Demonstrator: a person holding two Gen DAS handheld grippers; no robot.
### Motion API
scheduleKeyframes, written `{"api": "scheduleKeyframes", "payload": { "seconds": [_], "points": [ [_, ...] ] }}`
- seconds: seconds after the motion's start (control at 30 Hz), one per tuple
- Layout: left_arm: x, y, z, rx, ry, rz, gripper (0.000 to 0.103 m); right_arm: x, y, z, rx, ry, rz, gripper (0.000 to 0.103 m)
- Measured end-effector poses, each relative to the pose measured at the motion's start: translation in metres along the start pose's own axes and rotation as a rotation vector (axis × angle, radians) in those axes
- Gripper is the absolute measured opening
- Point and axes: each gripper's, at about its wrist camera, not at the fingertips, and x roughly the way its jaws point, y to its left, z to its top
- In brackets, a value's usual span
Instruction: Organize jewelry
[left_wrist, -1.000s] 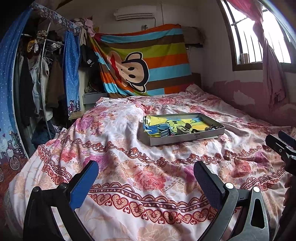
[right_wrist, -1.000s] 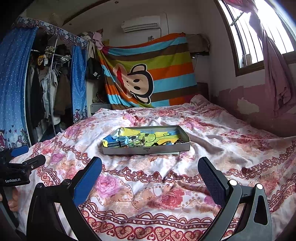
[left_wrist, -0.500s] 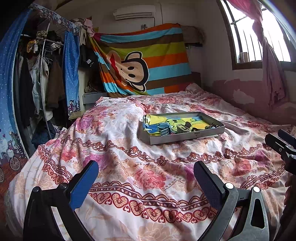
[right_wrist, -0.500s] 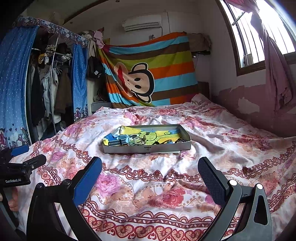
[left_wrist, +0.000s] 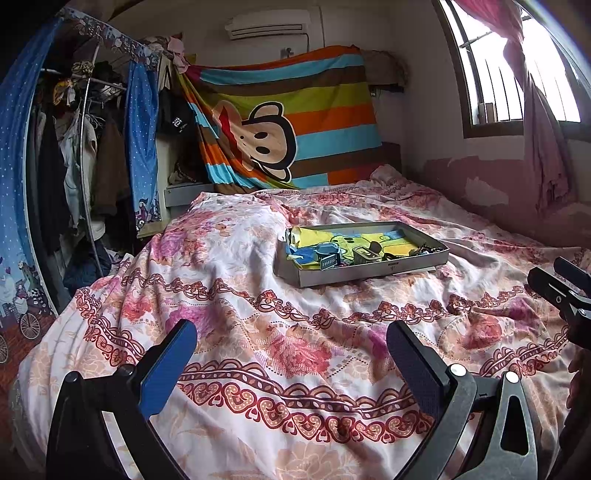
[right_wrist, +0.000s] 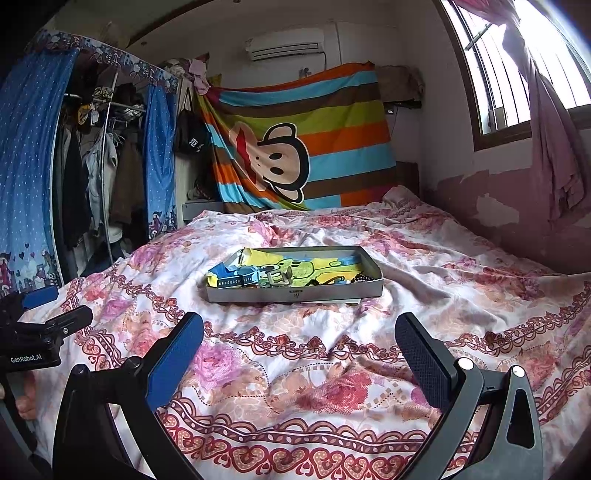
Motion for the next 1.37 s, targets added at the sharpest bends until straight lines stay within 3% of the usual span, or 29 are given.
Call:
{"api": "scheduleKeyframes", "payload": {
  "seconds": [0.77,1.0,1.37],
  "points": [
    [0.0014,0.0007,-0.005,-0.004,0.024,-0.023,0.103,-0.0004,0.0013,0.0008,-0.003,0.004,0.0,0.102],
    [-0.0002,-0.0022,-0.0047,0.021,0.018,0.017,0.103,-0.0014,0.0017,0.0008,-0.004,0.005,0.0,0.102],
    [0.0015,-0.0031,-0.0053,0.023,0.036,0.004,0.103,-0.0014,0.0019,-0.0034,-0.008,0.015,0.002,0.102]
  ]
}}
